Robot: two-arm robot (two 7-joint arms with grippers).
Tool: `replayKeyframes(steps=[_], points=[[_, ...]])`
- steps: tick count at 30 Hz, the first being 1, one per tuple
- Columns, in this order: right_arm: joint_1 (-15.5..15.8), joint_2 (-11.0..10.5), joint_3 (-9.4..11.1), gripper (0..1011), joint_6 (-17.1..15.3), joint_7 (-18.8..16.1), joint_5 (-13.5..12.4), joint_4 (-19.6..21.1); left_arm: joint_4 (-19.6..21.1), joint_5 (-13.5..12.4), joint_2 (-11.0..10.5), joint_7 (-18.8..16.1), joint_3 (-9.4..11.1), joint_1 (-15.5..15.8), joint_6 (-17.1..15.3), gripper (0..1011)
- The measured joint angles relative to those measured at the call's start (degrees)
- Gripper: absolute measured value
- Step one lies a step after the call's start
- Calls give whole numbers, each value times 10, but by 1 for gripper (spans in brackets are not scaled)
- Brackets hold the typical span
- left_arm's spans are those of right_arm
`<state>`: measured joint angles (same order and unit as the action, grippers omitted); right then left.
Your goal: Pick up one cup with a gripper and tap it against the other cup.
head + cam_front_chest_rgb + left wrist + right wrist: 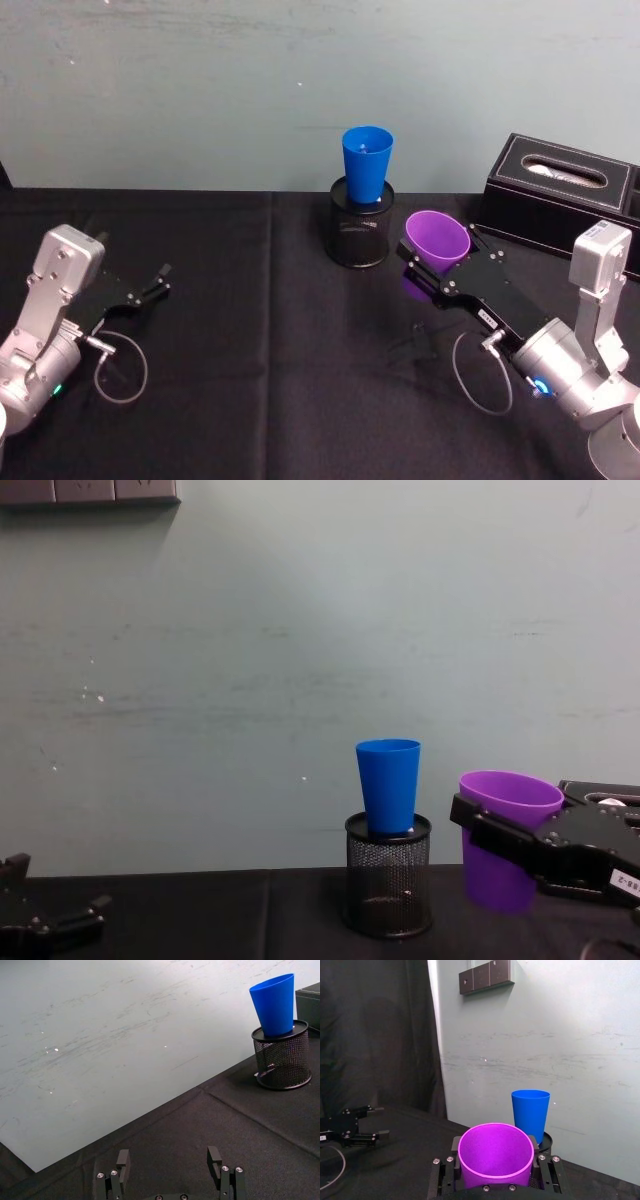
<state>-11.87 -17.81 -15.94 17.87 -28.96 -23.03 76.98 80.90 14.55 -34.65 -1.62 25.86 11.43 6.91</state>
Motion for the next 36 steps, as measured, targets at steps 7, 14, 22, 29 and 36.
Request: replayKeyframes(steps=[7,14,22,29,36], points=[[0,0,0,752,0,0,0,0,0,0,0,0,0,0,0,1011],[0,0,0,752,-1,0,1,0,0,0,0,0,0,0,0,1011],[0,0,0,752,-1,0,1,0,0,0,0,0,0,0,0,1011],[0,0,0,752,-1,0,1,0,0,0,0,0,0,0,0,1011],[0,0,0,752,-1,0,1,0,0,0,0,0,0,0,0,1011]])
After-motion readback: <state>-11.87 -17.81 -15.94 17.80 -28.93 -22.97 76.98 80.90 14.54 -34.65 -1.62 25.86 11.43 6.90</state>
